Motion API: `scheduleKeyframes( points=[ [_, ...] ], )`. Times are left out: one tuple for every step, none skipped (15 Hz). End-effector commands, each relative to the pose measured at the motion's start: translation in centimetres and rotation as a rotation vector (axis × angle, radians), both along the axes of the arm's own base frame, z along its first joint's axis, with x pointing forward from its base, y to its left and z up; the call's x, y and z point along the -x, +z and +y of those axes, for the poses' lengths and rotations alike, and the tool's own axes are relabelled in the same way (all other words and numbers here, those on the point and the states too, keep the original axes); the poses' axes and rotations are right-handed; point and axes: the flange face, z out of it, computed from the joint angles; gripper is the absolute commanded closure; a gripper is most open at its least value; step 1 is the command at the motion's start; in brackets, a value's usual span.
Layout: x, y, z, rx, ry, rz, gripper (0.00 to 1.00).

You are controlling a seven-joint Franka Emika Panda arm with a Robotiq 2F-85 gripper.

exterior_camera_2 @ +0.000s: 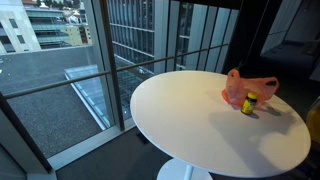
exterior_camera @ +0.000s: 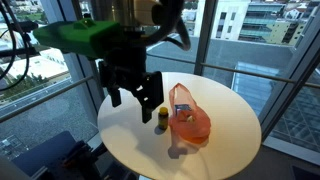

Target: Pick up the mentos packet from the orange plastic and put it on the table

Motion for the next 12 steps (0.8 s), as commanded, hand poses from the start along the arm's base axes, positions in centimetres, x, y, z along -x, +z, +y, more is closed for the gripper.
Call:
scheduleKeyframes(
  points=[
    [0.0, 0.0, 0.0, 0.0, 0.0, 0.0, 0.0],
    [0.0, 0.0, 0.0, 0.0, 0.0, 0.0, 0.0],
    [0.0, 0.0, 0.0, 0.0, 0.0, 0.0, 0.0],
    [0.0, 0.0, 0.0, 0.0, 0.0, 0.0, 0.0],
    [0.0, 0.0, 0.0, 0.0, 0.0, 0.0, 0.0],
    [0.0, 0.0, 0.0, 0.0, 0.0, 0.0, 0.0],
    [-0.3, 0.2, 0.2, -0.003, -0.004, -0.005, 0.0],
    [-0.6, 0.3, 0.4, -0.005, -0.008, -0.01, 0.0],
    [-1.0, 0.5, 0.6, -0.006, -0.01, -0.015, 0.0],
    [-1.3, 0.6, 0.9, -0.008, -0.012, -0.021, 0.0],
    [-1.8, 0.7, 1.3, -0.01, -0.016, -0.029, 0.0],
    [-2.2, 0.8, 1.7, -0.013, -0.02, -0.035, 0.0]
  ],
)
